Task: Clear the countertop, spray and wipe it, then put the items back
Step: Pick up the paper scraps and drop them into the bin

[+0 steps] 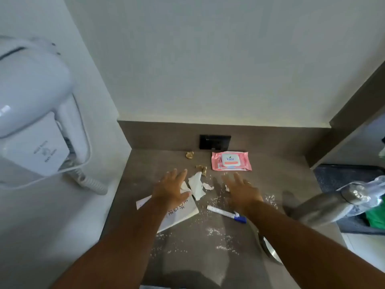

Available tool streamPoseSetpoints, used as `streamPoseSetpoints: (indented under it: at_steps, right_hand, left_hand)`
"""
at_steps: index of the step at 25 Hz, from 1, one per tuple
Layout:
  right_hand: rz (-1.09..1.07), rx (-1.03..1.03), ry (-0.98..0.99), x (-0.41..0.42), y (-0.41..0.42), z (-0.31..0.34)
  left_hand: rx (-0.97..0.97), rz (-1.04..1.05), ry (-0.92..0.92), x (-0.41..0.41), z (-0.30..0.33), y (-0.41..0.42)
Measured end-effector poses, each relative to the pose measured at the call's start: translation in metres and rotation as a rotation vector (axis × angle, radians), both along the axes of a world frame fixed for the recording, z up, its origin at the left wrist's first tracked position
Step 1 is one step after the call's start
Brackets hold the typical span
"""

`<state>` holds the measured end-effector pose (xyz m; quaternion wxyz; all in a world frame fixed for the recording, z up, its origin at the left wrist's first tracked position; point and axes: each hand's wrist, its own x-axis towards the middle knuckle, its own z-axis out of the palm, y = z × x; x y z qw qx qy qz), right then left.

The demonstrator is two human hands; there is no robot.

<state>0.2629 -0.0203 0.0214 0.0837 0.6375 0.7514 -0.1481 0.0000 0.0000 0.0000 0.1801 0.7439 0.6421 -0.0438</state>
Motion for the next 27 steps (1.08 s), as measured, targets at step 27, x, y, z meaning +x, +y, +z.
streamPoseSetpoints:
  at_steps: [27]
  right_hand:
    - [-0.066, 0.079, 0.441, -0.001, 0.072, -0.017]
  left_hand:
    - [0.151, 0.281, -0.240, 0.006, 0.009, 0.094]
